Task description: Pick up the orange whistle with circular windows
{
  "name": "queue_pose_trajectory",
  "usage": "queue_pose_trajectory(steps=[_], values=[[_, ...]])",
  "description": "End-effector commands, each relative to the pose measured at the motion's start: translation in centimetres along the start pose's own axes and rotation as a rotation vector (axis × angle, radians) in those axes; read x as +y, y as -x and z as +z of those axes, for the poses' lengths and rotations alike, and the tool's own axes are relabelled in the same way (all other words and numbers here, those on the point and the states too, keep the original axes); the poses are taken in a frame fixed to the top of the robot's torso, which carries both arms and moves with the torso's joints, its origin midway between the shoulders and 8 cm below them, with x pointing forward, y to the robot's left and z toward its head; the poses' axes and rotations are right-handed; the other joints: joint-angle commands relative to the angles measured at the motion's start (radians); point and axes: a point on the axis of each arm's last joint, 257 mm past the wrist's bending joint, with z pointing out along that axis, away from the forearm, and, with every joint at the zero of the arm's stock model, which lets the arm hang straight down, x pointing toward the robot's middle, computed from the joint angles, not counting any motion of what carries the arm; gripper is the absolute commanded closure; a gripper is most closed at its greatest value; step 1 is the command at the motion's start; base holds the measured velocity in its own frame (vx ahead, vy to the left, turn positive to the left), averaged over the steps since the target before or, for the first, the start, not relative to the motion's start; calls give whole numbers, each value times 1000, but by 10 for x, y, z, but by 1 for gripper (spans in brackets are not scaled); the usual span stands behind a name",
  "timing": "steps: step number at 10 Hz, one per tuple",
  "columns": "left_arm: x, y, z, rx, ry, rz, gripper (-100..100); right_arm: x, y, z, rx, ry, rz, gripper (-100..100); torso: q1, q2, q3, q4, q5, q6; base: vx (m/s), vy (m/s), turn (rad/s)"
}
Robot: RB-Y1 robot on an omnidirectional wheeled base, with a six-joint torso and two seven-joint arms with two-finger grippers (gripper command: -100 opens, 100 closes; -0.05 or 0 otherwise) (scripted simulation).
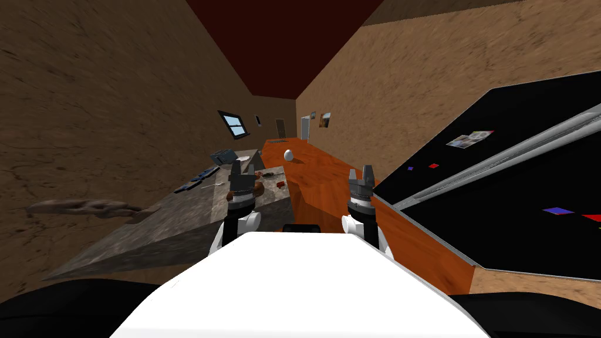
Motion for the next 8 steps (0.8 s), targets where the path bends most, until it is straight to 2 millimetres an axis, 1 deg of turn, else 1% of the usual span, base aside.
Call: queue_pose_trajectory(steps=[1,3,5,6,7,8], values=[[8,4,0,21,31,28,-100,0,0,0,0,0,0,0,0,0,0,0,0,0,8,-75,-79],[20,12,-1,31,77,61,-100,0,0,0,0,0,0,0,-7,-2,-1,0,-1,0,32,-128,-53],[36,27,-3,27,141,97,-100,0,0,0,0,0,0,0,-10,-2,-1,0,-2,0,30,-158,-71],[43,36,-4,19,170,114,-100,0,0,0,0,0,0,0,-10,-2,-1,-1,-2,0,30,-162,-101],[46,36,-4,19,180,115,-100,0,0,0,0,0,0,0,-11,-2,-1,0,-2,0,25,-117,-11],[55,47,-6,7,220,131,-100,0,0,0,0,0,0,0,-8,-2,-1,0,-2,0,35,-116,-49]])
